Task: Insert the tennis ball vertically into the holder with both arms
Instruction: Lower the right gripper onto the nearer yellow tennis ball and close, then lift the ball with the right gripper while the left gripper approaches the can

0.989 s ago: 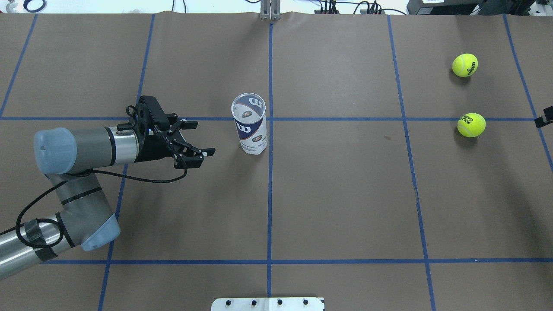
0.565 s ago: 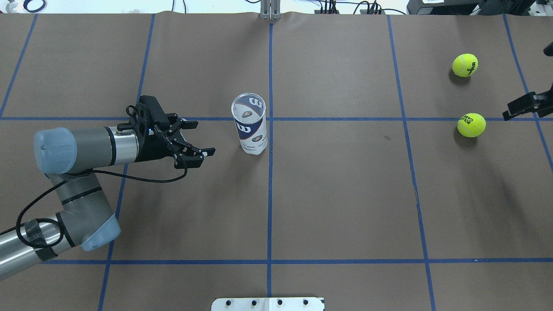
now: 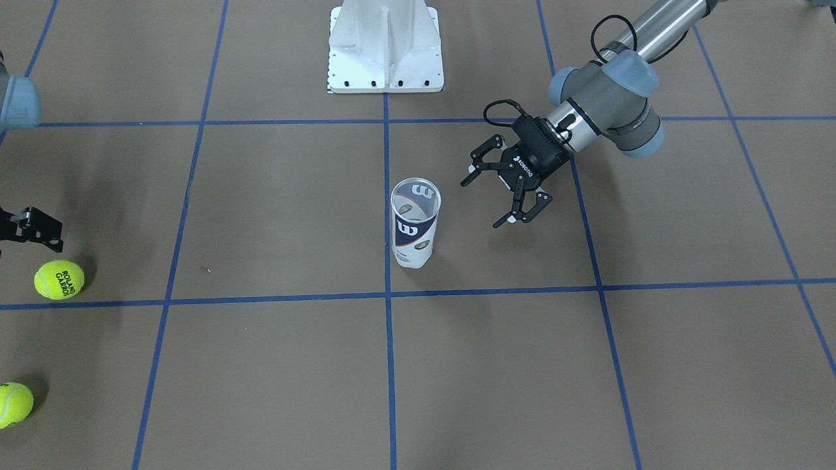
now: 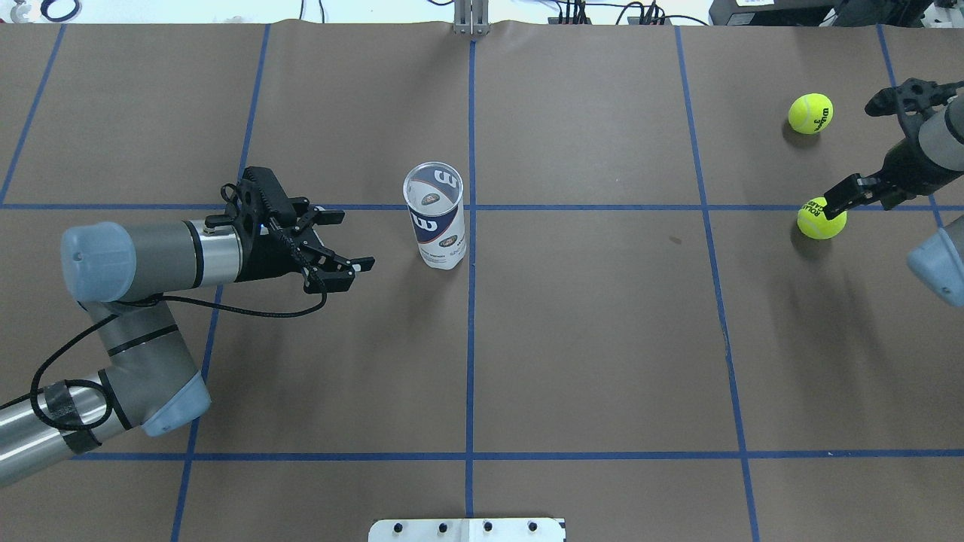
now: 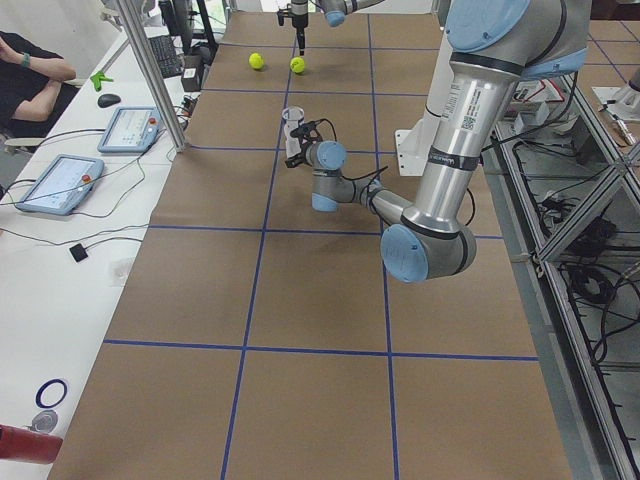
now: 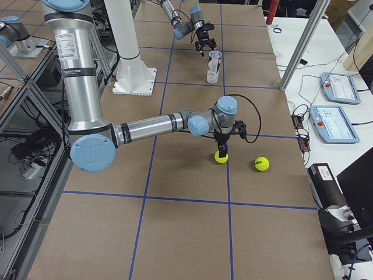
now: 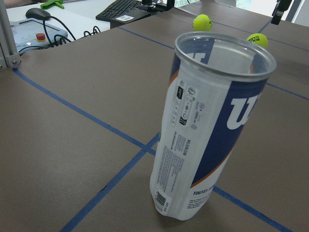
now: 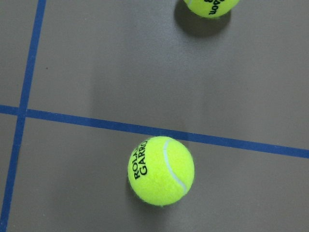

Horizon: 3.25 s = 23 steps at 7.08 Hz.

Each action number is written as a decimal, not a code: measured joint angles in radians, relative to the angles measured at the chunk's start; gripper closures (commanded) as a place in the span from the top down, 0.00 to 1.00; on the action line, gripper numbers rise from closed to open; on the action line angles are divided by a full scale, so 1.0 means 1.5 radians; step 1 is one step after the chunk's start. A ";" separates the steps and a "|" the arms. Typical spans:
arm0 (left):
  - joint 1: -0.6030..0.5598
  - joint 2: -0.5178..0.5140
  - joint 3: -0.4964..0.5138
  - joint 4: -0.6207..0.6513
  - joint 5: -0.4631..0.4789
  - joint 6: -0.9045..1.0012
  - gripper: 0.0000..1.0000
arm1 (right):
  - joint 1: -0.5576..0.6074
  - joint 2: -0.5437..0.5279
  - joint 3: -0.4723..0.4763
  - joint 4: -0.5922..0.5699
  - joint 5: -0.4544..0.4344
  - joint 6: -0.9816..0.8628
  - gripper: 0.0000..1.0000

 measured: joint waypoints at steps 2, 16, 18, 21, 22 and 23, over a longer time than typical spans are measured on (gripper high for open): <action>0.000 0.000 0.002 0.000 0.000 0.003 0.99 | -0.020 0.017 -0.025 0.000 -0.020 -0.004 0.99; 0.000 0.001 0.015 -0.012 -0.001 0.005 0.99 | -0.039 0.070 -0.132 0.028 -0.032 -0.030 0.92; 0.000 0.002 0.015 -0.013 -0.001 0.007 0.99 | -0.040 0.073 -0.135 0.028 -0.031 -0.028 0.41; -0.001 0.003 0.014 -0.013 -0.001 0.008 0.99 | -0.038 0.080 -0.127 0.029 -0.029 -0.029 0.00; -0.001 0.003 0.014 -0.013 -0.001 0.008 0.99 | -0.031 0.091 -0.116 0.029 -0.025 -0.029 0.00; 0.000 0.003 0.015 -0.012 -0.001 0.008 0.99 | -0.018 0.105 -0.107 0.026 -0.011 -0.029 0.00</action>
